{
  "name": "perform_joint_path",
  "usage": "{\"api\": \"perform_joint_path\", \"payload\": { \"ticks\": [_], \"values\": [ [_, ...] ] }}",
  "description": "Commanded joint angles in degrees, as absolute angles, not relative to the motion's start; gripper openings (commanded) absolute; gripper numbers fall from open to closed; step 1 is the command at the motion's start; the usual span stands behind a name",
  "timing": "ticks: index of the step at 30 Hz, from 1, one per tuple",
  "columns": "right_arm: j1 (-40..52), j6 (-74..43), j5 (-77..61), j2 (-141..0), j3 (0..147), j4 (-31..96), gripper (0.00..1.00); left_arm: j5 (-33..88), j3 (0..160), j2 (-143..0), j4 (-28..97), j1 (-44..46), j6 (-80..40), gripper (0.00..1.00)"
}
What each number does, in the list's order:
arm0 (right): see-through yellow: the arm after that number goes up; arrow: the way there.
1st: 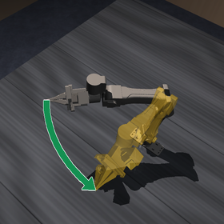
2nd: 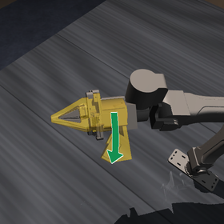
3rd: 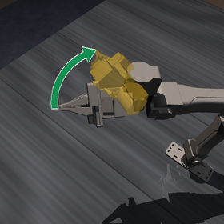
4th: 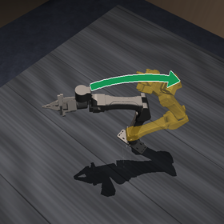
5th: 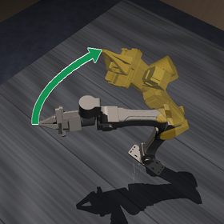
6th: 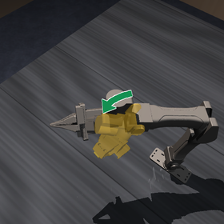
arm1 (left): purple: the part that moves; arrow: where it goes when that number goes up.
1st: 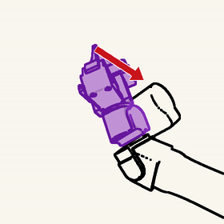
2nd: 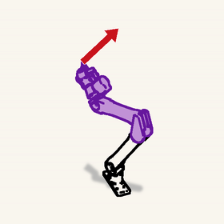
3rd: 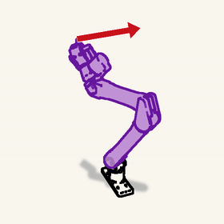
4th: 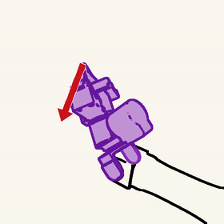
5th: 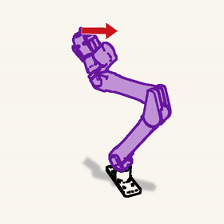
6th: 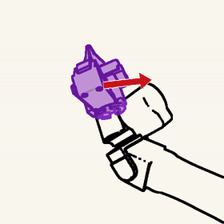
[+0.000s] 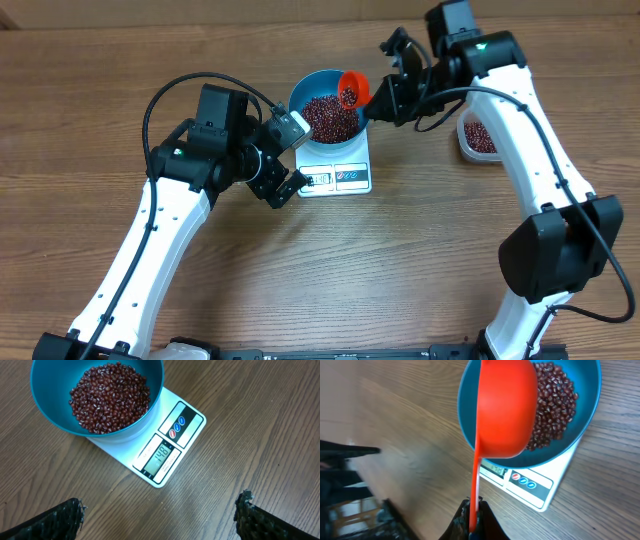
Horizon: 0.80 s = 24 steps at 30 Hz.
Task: Scoop item into bowl and weigh 150g on scale
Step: 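Hold the scoop over the bowl, tipping small amounts of beans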
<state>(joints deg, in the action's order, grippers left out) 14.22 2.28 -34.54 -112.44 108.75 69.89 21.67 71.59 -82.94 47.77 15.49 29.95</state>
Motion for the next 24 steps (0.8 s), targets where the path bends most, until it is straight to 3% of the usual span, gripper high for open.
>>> {"api": "perform_joint_path", "payload": {
  "ticks": [1,24],
  "values": [
    [15.99,1.52,-27.97,-109.82,110.76,69.73,0.04,21.89,71.35,-83.15,47.77,15.40,29.15,1.00],
    [22.24,1.89,-11.77,-109.82,110.76,69.73,0.04,21.87,71.35,-83.15,47.77,15.40,29.15,0.99]
  ]
}}
